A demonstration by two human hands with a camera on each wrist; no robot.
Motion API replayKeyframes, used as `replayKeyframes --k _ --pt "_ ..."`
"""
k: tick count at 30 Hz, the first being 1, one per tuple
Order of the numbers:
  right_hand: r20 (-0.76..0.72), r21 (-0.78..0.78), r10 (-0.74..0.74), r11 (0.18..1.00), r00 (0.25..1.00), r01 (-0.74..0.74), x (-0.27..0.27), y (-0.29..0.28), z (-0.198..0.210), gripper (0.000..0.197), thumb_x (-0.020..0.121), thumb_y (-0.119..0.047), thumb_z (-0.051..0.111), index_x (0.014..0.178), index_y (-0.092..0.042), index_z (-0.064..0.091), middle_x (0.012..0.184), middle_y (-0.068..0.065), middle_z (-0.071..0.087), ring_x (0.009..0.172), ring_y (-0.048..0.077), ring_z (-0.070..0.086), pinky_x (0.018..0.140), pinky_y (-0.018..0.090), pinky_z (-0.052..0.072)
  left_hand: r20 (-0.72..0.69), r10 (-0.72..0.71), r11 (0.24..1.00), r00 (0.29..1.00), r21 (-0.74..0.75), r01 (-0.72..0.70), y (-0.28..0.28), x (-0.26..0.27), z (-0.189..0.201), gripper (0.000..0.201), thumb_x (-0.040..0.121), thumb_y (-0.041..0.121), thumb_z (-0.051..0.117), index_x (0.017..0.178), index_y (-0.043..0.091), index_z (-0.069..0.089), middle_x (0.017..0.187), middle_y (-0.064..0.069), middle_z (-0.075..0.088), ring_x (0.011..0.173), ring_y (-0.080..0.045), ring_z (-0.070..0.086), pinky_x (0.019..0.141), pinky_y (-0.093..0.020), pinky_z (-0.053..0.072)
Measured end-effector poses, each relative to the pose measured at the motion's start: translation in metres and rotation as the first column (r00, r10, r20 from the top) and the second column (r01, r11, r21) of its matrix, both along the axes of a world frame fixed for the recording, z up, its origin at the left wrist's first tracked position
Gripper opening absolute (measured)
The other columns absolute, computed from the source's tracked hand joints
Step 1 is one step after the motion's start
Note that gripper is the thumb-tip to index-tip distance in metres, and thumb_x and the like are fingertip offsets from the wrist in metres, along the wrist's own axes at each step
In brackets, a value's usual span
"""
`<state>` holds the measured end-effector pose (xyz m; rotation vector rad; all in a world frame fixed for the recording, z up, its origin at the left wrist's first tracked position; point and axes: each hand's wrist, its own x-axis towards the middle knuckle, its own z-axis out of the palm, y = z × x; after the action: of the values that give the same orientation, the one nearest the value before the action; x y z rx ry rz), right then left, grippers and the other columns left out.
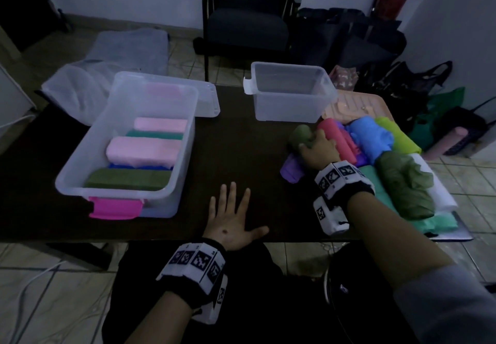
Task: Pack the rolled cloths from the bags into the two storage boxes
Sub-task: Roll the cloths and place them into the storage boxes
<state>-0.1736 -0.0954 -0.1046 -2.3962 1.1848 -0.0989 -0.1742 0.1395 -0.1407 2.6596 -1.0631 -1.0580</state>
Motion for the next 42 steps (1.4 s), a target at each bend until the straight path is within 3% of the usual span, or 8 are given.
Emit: replayKeyframes --k 7,17,21,25,29,32,36,42 --pt "-0.068 0.137 -0.005 0.991 0.998 0.014 0.006 0.016 0.001 0.072 0.079 -0.026 0.073 0.134 0.0 0.033 0.128 0.02 0.05 0.117 0.036 0.051 0.099 0.042 0.042 0.026 -0.003 1.0 1.0 -0.025 0.004 0.002 -0.002 0.0 0.097 0.082 0.073 0.037 0.146 0.027 -0.02 0.15 -0.007 -0.035 0.137 -0.024 -0.034 0.112 -0.044 -0.017" --pt "0.162 0.328 -0.007 0.944 0.987 -0.047 0.011 0.006 0.042 0.045 0.079 -0.023 0.07 0.116 -0.004 0.053 0.101 0.008 0.055 0.077 0.018 0.054 0.054 0.021 0.042 0.057 -0.003 1.0 0.998 -0.015 0.004 0.001 -0.003 -0.002 0.097 0.083 0.072 0.037 0.146 0.027 -0.021 0.15 -0.007 -0.035 0.137 -0.024 -0.034 0.112 -0.043 -0.017" --pt "0.331 0.412 -0.138 0.911 0.933 -0.011 0.017 -0.006 0.081 0.035 0.07 -0.023 0.074 0.096 -0.007 0.057 0.099 0.01 0.064 0.084 0.024 0.062 0.076 0.034 0.055 0.054 -0.008 1.0 0.999 -0.005 0.008 0.0 -0.002 -0.004 0.097 0.083 0.073 0.036 0.146 0.027 -0.021 0.15 -0.007 -0.035 0.137 -0.025 -0.034 0.112 -0.045 -0.017" --pt "0.47 0.373 -0.1 0.923 0.877 -0.095 0.029 -0.004 0.118 0.02 0.074 -0.014 0.073 0.083 -0.013 0.055 0.086 0.005 0.061 0.065 0.012 0.057 0.048 0.021 0.051 0.081 0.007 1.0 0.997 -0.016 -0.005 -0.001 -0.003 -0.008 0.096 0.083 0.072 0.036 0.146 0.026 -0.021 0.149 -0.007 -0.036 0.137 -0.025 -0.035 0.112 -0.045 -0.018" --pt "0.534 0.197 0.045 0.964 0.844 -0.176 0.042 0.004 0.148 0.052 0.074 -0.015 0.074 0.121 -0.004 0.053 0.103 0.005 0.056 0.086 0.017 0.058 0.069 0.025 0.052 0.1 0.014 0.999 0.995 -0.041 -0.01 0.0 -0.004 -0.01 0.097 0.083 0.072 0.037 0.146 0.026 -0.021 0.149 -0.008 -0.036 0.137 -0.025 -0.035 0.111 -0.045 -0.019" --pt "0.587 -0.099 0.266 0.961 0.765 -0.258 0.042 0.017 0.161 0.058 0.074 -0.016 0.073 0.124 -0.005 0.045 0.108 0.001 0.05 0.096 0.013 0.051 0.072 0.018 0.046 0.057 0.021 0.999 0.998 -0.042 -0.019 0.0 -0.002 -0.007 0.097 0.083 0.07 0.038 0.146 0.026 -0.02 0.149 -0.007 -0.037 0.136 -0.024 -0.036 0.111 -0.044 -0.019" --pt "0.384 -0.334 0.567 0.821 0.728 -0.464 0.028 0.045 0.137 0.057 0.072 -0.021 0.074 0.12 -0.012 0.045 0.102 -0.005 0.054 0.095 0.014 0.056 0.08 0.028 0.046 -0.026 0.171 0.954 0.985 -0.245 -0.172 0.003 0.005 0.001 0.072 0.094 0.048 0.043 0.151 0.023 0.006 0.158 -0.003 -0.01 0.145 -0.019 -0.014 0.116 -0.038 -0.005" --pt "-0.222 -0.247 0.746 0.581 0.629 -0.776 -0.003 0.072 0.046 0.051 0.082 -0.022 0.067 0.129 -0.019 0.048 0.129 0.005 0.055 0.119 0.026 0.051 0.103 0.037 0.036 -0.216 0.658 0.54 0.721 -0.532 -0.653 0.009 0.021 0.022 0.048 0.092 0.001 0.038 0.139 0.009 0.035 0.137 -0.01 0.047 0.125 -0.024 0.046 0.102 -0.027 0.032"
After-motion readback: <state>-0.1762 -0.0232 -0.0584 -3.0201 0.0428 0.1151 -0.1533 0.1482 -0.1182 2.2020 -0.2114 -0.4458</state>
